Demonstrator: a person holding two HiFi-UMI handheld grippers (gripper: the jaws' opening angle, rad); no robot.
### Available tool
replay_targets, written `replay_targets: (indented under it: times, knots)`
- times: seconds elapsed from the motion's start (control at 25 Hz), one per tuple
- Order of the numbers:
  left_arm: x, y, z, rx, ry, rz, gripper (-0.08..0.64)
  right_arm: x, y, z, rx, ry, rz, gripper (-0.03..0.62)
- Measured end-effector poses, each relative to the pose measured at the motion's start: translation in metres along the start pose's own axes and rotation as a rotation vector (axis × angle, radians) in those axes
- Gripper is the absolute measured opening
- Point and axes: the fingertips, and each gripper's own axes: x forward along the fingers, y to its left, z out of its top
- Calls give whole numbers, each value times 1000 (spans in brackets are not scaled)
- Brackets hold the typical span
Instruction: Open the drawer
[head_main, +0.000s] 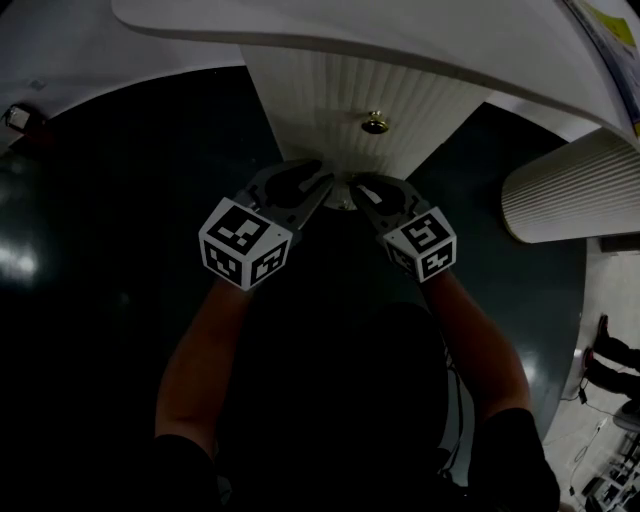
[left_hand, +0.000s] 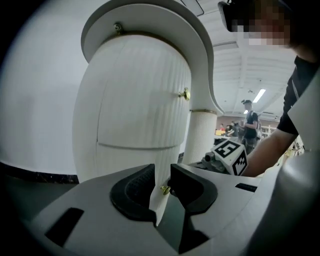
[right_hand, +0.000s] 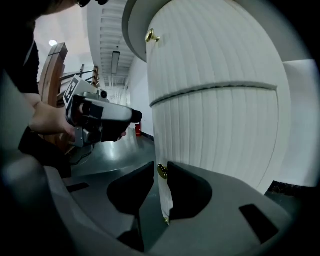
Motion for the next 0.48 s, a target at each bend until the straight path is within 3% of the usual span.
replay_targets:
  times: [0.08, 0.2, 0.48]
  knots:
    - [4, 3, -17, -4, 33, 6, 94, 5, -1, -6, -13, 19, 5, 41]
    - [5, 10, -22, 2, 17, 41, 94, 13, -6, -8, -2, 8, -13, 41]
    - [-8, 0, 62, 108, -140, 72, 86, 11, -5, -9, 40, -14, -3, 41]
